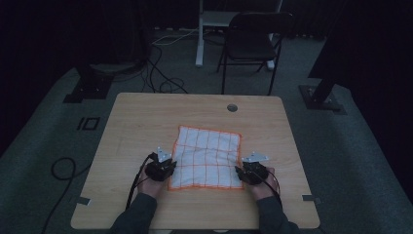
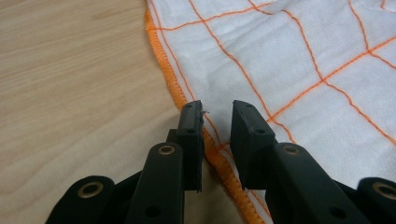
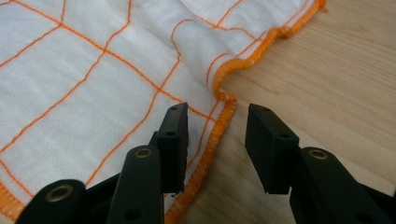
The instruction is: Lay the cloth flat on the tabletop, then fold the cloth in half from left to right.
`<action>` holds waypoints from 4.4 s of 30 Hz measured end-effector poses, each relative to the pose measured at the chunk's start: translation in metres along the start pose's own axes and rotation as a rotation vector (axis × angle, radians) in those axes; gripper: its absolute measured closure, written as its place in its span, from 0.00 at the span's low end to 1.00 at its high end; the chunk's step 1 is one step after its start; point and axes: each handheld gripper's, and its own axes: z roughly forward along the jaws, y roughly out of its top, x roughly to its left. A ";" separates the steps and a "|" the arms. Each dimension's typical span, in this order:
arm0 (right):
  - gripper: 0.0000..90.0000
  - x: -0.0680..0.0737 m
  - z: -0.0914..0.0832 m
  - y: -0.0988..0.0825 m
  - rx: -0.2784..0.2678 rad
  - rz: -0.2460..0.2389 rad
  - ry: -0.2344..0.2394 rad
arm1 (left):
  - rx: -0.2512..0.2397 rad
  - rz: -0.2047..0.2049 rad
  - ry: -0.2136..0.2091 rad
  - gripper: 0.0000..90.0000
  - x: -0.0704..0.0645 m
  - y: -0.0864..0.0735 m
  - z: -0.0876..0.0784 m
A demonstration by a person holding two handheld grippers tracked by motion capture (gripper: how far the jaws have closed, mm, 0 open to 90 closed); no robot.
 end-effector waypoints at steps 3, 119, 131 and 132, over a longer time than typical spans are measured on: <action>0.66 0.002 -0.003 -0.002 0.005 0.000 0.001 | -0.003 -0.005 -0.002 0.83 -0.003 -0.004 -0.003; 0.61 -0.022 0.019 0.024 -0.074 0.057 -0.025 | -0.016 -0.124 0.019 0.92 0.013 0.024 0.028; 0.61 -0.022 0.019 0.024 -0.074 0.058 -0.022 | -0.010 -0.144 0.024 0.97 0.026 0.022 0.023; 0.61 -0.022 0.019 0.024 -0.073 0.058 -0.021 | -0.013 -0.149 0.020 0.97 0.026 0.022 0.022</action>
